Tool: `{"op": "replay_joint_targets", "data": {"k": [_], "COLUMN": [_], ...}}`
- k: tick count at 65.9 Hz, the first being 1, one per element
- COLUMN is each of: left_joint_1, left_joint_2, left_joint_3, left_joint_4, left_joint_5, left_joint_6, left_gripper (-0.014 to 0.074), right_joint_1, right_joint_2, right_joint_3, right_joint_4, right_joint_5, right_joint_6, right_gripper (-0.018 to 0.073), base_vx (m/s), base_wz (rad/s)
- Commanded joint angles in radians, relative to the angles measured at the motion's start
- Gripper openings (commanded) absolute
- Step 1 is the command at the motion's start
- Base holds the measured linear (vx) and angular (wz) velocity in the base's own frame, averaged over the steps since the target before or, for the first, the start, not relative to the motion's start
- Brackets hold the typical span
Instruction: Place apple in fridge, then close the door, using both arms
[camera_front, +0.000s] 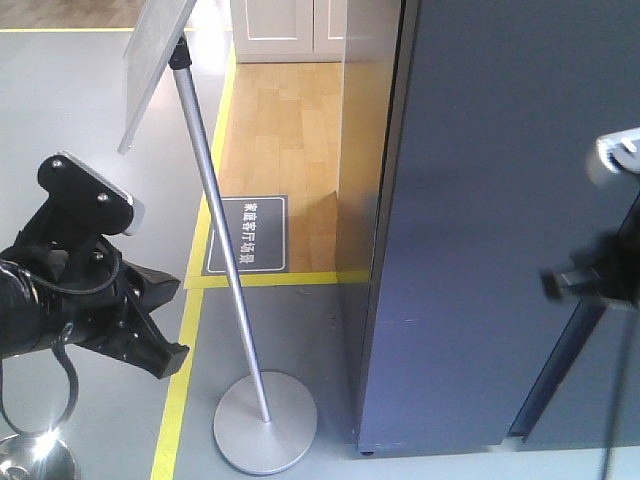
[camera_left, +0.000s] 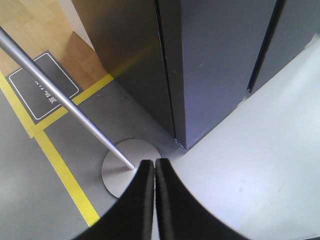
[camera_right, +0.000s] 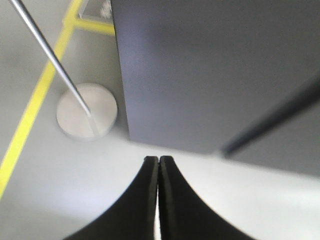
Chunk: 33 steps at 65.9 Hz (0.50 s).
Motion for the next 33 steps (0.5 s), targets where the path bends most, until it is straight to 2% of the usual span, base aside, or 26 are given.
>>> {"op": "replay_joint_targets", "data": {"k": [1,13,33], "left_joint_1": [0.004,0.004,0.004], "left_joint_2": [-0.023,-0.023,-0.023], "left_joint_3": [-0.028,-0.028,-0.028], "left_joint_4": [0.001,0.001,0.001], "left_joint_5": [-0.057,-0.057,-0.056], "left_joint_6": [-0.011,-0.011,-0.011], "left_gripper": [-0.0006,-0.0006,-0.0006], "right_joint_1": [-0.001,-0.001,-0.001], "right_joint_2": [-0.107,-0.298,-0.584], "right_joint_3": [0.017,0.099,0.156], "right_joint_4": [-0.050,-0.047,-0.044], "right_joint_5": [0.070,0.230,0.303], "right_joint_6": [0.032,0.055,0.058], "right_gripper": [-0.0003,-0.0003,-0.0003], "base_vx": [0.00,0.00,0.00], "base_wz": [0.00,0.00,0.00]}}
